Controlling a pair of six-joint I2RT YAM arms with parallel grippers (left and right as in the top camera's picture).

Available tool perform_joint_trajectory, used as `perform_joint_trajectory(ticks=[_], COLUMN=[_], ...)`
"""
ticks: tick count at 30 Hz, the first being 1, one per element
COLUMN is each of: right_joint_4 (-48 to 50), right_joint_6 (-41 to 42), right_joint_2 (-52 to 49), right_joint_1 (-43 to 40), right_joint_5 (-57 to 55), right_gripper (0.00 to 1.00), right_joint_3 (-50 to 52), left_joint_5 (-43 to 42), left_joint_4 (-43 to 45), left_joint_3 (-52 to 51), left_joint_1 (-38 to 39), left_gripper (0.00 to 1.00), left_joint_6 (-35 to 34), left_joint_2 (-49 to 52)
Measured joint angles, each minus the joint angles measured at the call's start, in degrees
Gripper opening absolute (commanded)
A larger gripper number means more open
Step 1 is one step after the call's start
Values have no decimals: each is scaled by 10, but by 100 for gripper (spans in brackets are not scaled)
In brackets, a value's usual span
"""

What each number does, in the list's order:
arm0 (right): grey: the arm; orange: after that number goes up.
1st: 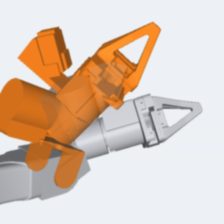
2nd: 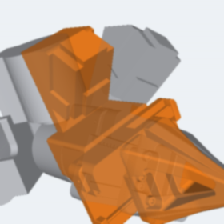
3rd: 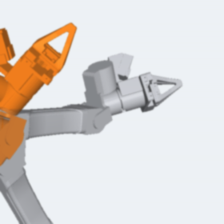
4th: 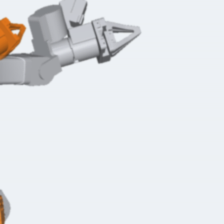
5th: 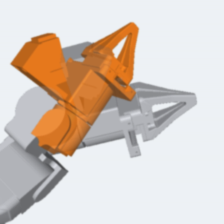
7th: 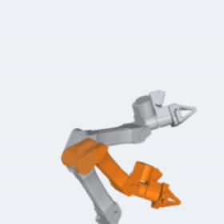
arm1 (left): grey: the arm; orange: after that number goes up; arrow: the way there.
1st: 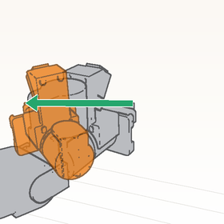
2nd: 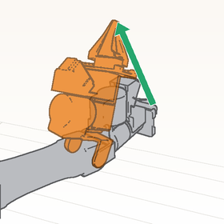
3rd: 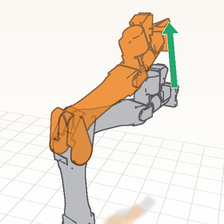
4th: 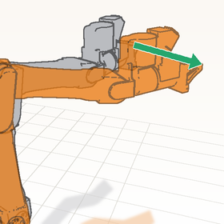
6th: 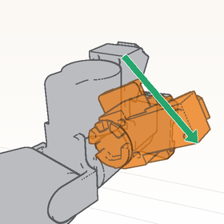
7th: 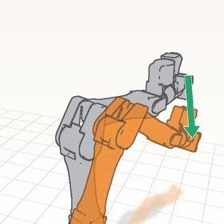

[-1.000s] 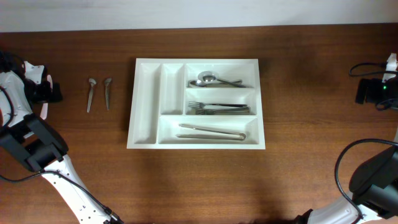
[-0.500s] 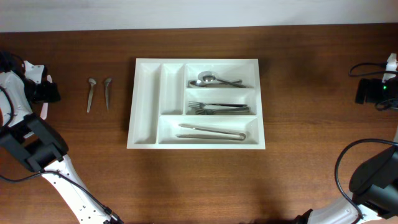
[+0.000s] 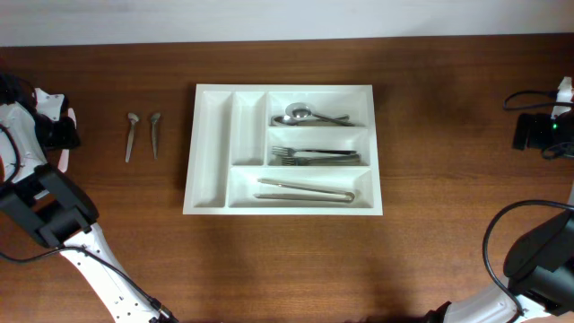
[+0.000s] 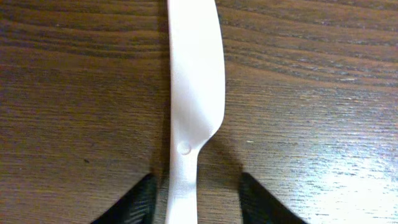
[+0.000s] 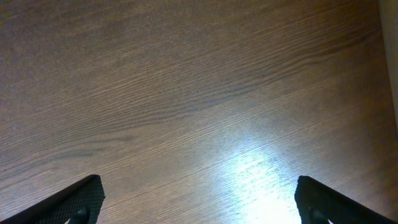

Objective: Pack container
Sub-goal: 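Align the left gripper over the white plastic knife and lower, then close the left gripper on the knife handle and lift it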

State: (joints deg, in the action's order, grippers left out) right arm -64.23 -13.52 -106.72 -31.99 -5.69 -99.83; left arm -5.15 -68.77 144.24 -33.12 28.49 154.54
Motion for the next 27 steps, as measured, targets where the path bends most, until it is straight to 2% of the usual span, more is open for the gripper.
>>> perform_joint_trajectory(ticks=[3, 7, 9, 16, 18, 25, 27], right_joint_4=[0, 0, 0, 0, 0, 0, 0], right_joint_6=[0, 0, 0, 0, 0, 0, 0], right_joint_2=[0, 0, 0, 0, 0, 0, 0], right_joint_1=[0, 0, 0, 0, 0, 0, 0], right_joint_5=[0, 0, 0, 0, 0, 0, 0], right_gripper=[99, 98, 99, 99, 99, 99, 99], right_joint_3=[0, 0, 0, 0, 0, 0, 0], left_joint_5=[0, 4, 10, 13, 13, 15, 15], left_joint_4=[-2, -3, -6, -10, -11, -13, -14], left_joint_3=[0, 0, 0, 1, 1, 1, 2], left_joint_1=[0, 0, 1, 2, 3, 3, 3], left_gripper=[30, 29, 22, 17, 13, 12, 9], left_joint_6=[0, 0, 0, 0, 0, 0, 0], left_joint_2=[0, 0, 0, 0, 0, 0, 0])
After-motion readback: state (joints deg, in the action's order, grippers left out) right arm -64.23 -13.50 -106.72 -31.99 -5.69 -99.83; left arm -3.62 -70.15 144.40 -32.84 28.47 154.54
